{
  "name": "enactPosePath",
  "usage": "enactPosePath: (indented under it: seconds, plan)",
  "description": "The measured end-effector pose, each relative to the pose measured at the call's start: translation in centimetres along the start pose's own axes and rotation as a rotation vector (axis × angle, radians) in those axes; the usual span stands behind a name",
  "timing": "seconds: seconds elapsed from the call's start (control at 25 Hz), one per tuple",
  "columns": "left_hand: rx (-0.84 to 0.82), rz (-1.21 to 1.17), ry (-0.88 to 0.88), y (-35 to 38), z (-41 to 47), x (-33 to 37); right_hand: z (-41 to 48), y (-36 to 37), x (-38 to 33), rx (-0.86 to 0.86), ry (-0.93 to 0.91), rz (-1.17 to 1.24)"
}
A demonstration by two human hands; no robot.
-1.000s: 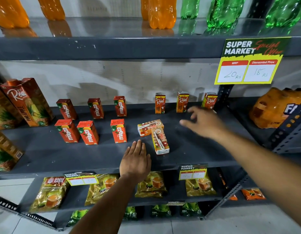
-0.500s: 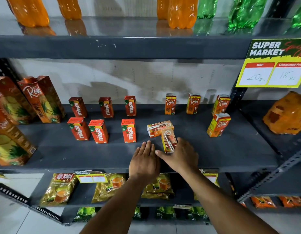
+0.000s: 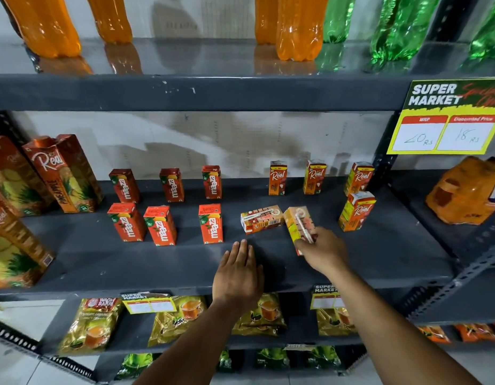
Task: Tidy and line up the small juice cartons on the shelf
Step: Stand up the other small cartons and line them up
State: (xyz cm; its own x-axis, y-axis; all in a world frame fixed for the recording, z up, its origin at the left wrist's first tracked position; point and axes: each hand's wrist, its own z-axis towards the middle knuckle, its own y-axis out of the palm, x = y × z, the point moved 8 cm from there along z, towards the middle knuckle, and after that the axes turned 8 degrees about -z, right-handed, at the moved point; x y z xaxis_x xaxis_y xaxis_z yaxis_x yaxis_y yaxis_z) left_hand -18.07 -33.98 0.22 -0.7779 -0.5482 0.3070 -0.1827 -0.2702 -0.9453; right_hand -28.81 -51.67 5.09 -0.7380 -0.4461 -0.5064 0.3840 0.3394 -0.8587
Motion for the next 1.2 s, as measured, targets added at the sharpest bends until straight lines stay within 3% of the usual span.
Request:
enactPosePath:
  seconds: [0.16, 0.32, 1.2]
  plan:
    - [0.004, 0.005, -0.001, 0.2, 0.0, -0.1, 1.6, -1.2, 1.3, 0.179, 0.039, 0.240]
    - [0.003, 0.013, -0.011, 0.3, 0.1, -0.1, 2.6, -0.7, 1.9, 0.252, 0.054, 0.350]
    - [0.001, 0.013, -0.014, 0.2, 0.1, 0.0, 3.9, -1.3, 1.5, 0.392, -0.018, 0.243]
